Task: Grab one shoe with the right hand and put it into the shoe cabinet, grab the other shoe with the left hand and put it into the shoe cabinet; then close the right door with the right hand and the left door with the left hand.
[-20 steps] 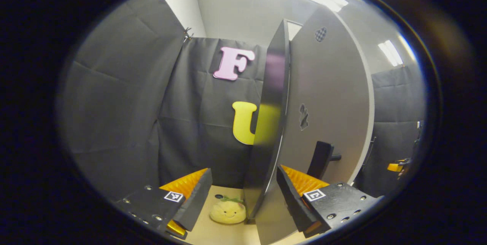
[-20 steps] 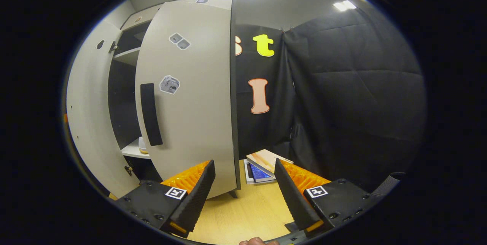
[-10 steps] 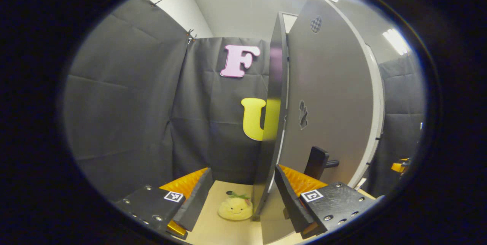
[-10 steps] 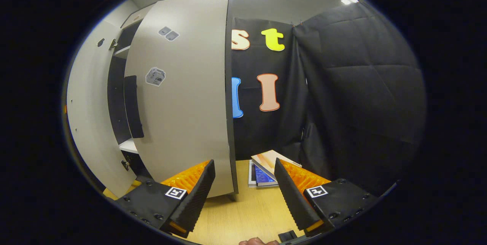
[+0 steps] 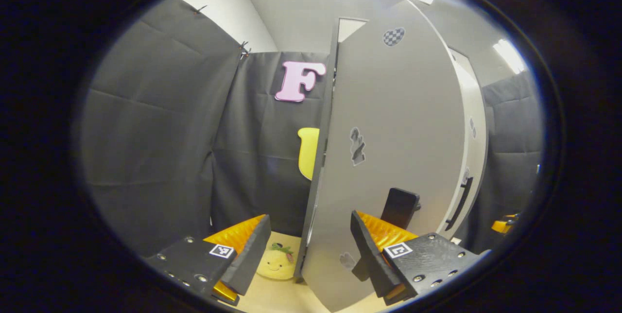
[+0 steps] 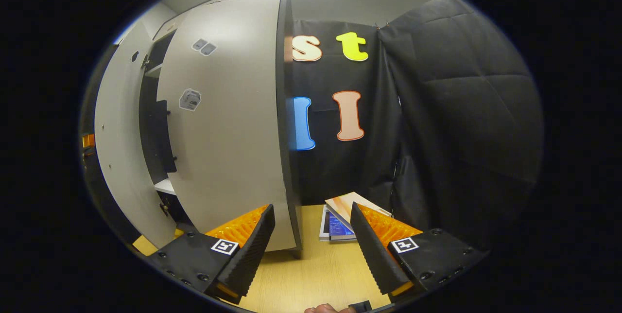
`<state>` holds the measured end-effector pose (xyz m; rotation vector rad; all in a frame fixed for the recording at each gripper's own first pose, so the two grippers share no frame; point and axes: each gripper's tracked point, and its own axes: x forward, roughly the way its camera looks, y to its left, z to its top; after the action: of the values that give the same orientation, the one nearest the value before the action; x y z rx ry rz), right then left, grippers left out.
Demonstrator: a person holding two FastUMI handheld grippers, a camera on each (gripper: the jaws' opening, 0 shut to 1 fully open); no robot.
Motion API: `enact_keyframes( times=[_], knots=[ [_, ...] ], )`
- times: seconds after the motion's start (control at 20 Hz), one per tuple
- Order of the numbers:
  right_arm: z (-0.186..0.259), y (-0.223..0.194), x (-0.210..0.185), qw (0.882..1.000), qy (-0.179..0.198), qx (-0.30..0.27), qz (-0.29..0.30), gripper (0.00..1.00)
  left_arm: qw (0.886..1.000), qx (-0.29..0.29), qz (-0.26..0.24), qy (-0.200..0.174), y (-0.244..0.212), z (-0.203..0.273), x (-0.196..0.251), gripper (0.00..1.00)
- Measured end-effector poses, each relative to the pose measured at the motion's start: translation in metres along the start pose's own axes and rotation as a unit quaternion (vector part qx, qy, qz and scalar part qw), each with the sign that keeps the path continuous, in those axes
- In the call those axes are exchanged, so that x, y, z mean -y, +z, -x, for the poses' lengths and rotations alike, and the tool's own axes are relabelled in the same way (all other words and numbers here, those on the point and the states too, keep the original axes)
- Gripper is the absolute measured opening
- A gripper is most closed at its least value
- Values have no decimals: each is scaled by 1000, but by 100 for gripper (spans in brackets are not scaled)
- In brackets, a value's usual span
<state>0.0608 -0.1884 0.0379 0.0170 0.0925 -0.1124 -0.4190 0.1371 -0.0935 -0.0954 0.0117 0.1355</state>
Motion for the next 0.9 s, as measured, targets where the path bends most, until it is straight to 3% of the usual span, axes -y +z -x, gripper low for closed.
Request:
enact_keyframes(
  times=[0.3, 0.45, 0.55, 0.75, 0.9],
  knots=[
    [0, 18, 5, 999, 40, 22, 9, 98, 1000, 19, -7, 2, -5, -24, 74, 93],
    [0, 29, 4, 997, 67, 33, 16, 98, 998, 39, -36, 34, 5, -22, 97, 93],
    [4, 35, 4, 996, 77, 37, 25, 98, 996, 53, -51, 48, 13, -8, 106, 93],
    [20, 57, -1, 995, 77, 58, 32, 98, 996, 63, -55, 14, 32, 25, 133, 93],
    [31, 73, -16, 994, 78, 79, 14, 98, 993, 80, -77, 40, 44, 55, 121, 93]
  ],
)
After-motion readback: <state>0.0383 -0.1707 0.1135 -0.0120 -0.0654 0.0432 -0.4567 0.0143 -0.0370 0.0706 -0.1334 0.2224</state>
